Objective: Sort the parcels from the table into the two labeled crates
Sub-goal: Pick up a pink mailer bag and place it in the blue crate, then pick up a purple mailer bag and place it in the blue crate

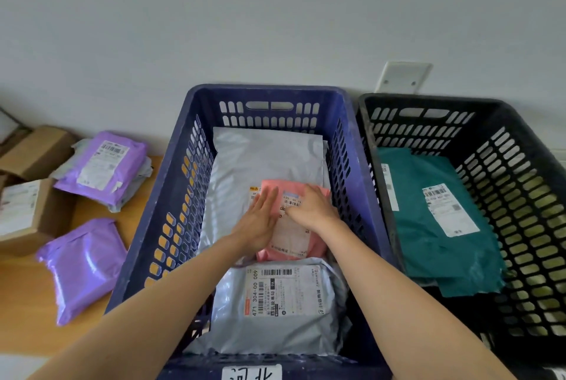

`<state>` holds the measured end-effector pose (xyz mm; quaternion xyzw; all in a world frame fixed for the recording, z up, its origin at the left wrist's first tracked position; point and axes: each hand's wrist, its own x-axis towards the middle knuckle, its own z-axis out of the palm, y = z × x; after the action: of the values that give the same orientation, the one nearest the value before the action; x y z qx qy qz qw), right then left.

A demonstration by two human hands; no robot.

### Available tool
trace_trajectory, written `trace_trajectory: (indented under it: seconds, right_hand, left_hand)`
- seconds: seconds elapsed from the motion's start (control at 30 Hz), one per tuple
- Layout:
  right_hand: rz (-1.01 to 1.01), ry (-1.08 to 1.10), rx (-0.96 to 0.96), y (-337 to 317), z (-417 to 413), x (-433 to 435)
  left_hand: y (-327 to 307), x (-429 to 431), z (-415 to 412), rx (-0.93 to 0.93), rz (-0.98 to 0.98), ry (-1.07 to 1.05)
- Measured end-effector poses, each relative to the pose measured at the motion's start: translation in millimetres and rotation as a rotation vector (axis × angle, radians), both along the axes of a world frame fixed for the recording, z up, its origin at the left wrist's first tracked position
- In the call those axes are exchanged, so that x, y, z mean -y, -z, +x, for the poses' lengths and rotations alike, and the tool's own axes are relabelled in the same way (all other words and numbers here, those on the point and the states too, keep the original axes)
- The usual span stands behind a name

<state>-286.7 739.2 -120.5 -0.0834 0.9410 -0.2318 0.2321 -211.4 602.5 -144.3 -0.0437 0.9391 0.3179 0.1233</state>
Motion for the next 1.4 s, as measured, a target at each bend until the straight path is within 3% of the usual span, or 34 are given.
trace_trajectory:
  seconds: [0.2,0.33,0.67,1.03,1.4]
  right_hand:
    - [-0.269,-0.134,-0.004,-33.1,-19.5,10.6]
    - [-0.443,-0.090,-0.070,-63.9,-23.2,24.5]
    - [-0.584,-0.097,-0.193,-119.1,17.2,121.3]
    - [-0.584,-0.129,-0.271,-133.4,105.4,254.3]
    - [-0.529,-0.058,-0.153,-68.0,205.6,324.7]
  left_hand:
    - [-50.1,12.9,-18.3,-0.106,0.037,-0.130]
    - [-94.9,27.9,-27.5,-0.212,0.041,-0.173]
    - [-162.5,130.5,24.6,-0.431,0.027,-0.288]
    - [-172.6,275.8,120.3,-0.467,0.053,-0.349]
    - [-104.2,368.3,203.4,-0.323,0.012,-0.303]
